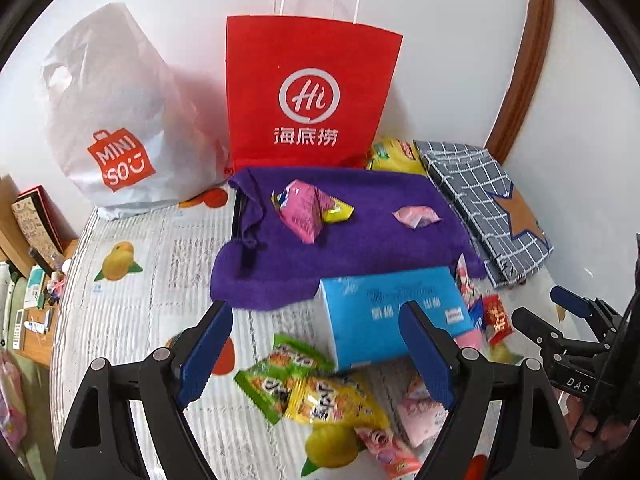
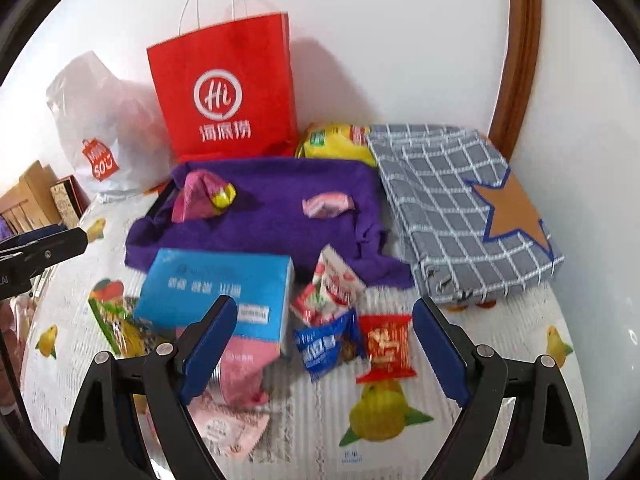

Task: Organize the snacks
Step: 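Withdraw both tools from the towel back toward the remaining snacks, then grasp the red packet with the right tool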

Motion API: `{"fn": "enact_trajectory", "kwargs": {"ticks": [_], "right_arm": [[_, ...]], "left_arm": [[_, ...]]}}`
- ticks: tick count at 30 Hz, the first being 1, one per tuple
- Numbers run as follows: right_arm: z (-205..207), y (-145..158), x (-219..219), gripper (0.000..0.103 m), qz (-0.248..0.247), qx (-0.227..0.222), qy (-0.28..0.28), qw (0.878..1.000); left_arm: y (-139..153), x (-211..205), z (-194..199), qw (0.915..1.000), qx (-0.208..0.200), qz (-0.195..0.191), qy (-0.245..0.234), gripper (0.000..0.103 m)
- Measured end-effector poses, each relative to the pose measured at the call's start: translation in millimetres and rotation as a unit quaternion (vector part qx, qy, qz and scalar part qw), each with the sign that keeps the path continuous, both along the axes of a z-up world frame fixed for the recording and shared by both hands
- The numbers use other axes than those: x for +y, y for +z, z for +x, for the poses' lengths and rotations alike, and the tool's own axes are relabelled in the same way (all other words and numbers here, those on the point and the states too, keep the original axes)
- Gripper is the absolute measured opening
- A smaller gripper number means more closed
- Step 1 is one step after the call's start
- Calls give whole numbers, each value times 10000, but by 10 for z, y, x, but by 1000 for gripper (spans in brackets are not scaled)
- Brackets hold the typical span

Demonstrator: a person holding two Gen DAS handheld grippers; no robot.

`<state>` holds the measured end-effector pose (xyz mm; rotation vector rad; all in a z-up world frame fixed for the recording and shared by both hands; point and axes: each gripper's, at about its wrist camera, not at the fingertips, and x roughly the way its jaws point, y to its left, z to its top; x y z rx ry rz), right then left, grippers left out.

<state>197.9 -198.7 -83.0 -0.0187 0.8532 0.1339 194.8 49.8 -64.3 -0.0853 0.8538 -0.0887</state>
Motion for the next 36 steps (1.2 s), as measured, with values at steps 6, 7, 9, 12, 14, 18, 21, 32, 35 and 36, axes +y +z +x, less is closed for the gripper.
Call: {"fn": "enact_trajectory", "kwargs": {"ticks": [6, 7, 9, 12, 14, 18, 21, 32, 35, 36], "right_arm": [[-136, -165, -16, 89, -92, -66, -55, 9999], [-149, -188, -18, 89, -81, -68, -52, 9999], [-173, -228, -36, 88, 2, -80, -56, 10000], [-194, -289, -89, 87, 122, -95, -74, 9999], [-205, -324, -108, 85, 57, -125, -102, 9999], [-203, -407, -160, 81, -130, -123, -190, 9997], [-175, -468, -223, 77, -106, -19, -251, 9996], [-175, -633, -444, 71, -105, 49, -283, 9995], [-118, -696, -483, 71, -88, 65, -269, 9996], [-79, -721, -501, 71, -89, 73, -281, 9995]], "left_arm": [[-146, 78, -95, 9998, 104, -148, 92, 84], [-172, 86, -102, 9997, 119, -163, 106, 84], [-228, 105, -120, 9995, 171, -228, 123, 84], [-293, 128, -133, 9992, 184, -321, 179, 84], [-333, 143, -155, 9991, 166, -316, 237, 84], [-407, 178, -161, 9988, 217, -291, 318, 84], [-443, 219, -148, 9987, 244, -241, 387, 84], [-558, 333, -83, 9968, 370, -450, 554, 84], [-567, 298, -69, 9970, 380, -404, 538, 83], [-569, 289, -66, 9971, 383, -386, 532, 84]]}}
